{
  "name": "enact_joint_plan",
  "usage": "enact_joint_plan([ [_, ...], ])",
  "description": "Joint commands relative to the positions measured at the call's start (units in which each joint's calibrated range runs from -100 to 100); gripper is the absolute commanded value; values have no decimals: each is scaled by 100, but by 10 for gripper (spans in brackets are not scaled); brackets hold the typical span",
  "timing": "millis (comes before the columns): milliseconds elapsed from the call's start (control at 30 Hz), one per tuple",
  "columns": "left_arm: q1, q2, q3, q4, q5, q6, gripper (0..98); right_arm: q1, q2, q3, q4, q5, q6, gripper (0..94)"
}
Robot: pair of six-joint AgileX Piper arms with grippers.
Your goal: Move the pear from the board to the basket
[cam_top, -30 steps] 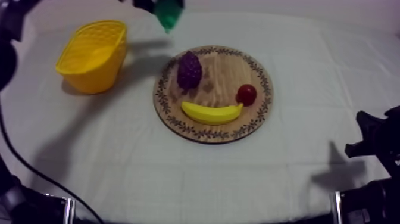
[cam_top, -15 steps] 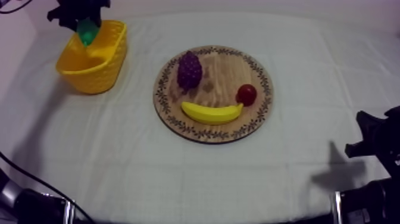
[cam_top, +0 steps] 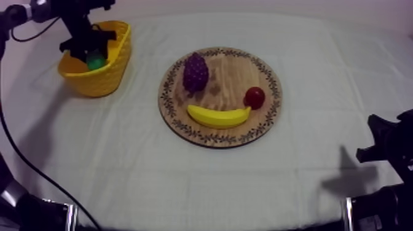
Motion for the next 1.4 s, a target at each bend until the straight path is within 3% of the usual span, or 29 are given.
enact_joint_plan([
  [0,-29,46,3,71,-91,-43,602,-1,1,4,-2,1,-2,3],
  [167,-59,-144,207,225,-422,-164,687,-1,1,4,-2,1,-2,3],
  [367,20,-974,624,293,-635,-220,687,-1,1,4,-2,1,-2,3],
  [433,78,-1427,838,292,-699,-225,591,-1,1,4,-2,1,-2,3],
  [567,218,-2652,1469,215,-864,-174,200,-1,1,4,-2,1,-2,3],
  [667,376,-3770,2063,72,-1003,-92,69,-1,1,4,-2,1,-2,3],
  [800,567,-5385,3124,-33,-1426,-326,17,-1,1,4,-2,1,1,3],
  [967,602,-7351,4750,-199,-2164,-337,9,-1,1,4,-2,1,0,3],
  [1200,461,-9926,7589,-533,-3816,-161,2,-1,1,4,-2,1,0,3],
  [1267,334,-10657,8327,-503,-4106,-181,2,-1,1,4,-2,1,-1,3],
  [1367,31,-11718,9219,-154,-4289,-492,1,-1,1,4,-2,1,-2,3],
])
